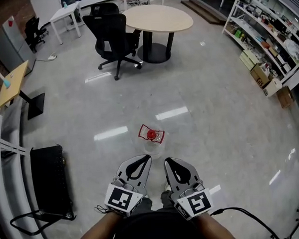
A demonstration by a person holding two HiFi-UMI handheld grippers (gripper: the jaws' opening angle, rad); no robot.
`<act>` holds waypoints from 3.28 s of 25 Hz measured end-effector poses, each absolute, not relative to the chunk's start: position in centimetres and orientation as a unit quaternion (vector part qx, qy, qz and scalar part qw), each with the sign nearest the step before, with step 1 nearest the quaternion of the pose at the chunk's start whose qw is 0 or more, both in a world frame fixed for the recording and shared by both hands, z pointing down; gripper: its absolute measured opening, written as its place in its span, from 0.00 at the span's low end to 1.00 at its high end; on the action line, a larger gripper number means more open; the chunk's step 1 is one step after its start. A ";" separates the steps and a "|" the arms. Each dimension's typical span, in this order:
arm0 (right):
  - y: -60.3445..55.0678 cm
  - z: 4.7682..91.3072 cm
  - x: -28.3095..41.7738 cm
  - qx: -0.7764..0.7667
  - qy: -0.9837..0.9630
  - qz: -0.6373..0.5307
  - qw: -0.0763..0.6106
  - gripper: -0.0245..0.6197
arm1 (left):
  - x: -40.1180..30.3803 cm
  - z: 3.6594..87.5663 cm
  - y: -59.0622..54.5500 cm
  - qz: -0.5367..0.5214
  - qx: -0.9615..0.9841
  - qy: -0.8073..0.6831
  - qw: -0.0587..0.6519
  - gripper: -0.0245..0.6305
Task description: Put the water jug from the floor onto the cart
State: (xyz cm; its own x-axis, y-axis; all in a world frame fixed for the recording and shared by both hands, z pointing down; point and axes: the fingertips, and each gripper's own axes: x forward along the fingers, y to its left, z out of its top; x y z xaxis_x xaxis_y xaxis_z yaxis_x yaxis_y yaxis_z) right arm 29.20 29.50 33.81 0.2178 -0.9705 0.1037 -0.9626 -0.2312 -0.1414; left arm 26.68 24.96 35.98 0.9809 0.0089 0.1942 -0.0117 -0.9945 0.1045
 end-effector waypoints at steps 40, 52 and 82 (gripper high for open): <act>15.7 100.0 55.0 -0.823 0.387 -0.411 -0.061 0.24 | 48.7 102.1 2.0 0.420 0.899 0.041 0.119 0.23; 15.4 102.1 54.5 -0.803 0.385 -0.455 -0.014 0.12 | 48.4 103.0 1.8 0.433 0.891 0.020 0.140 0.04; 1.8 59.6 39.5 -0.705 0.575 -0.408 -0.072 0.04 | 29.4 62.2 -5.0 0.396 0.866 -0.161 0.258 0.04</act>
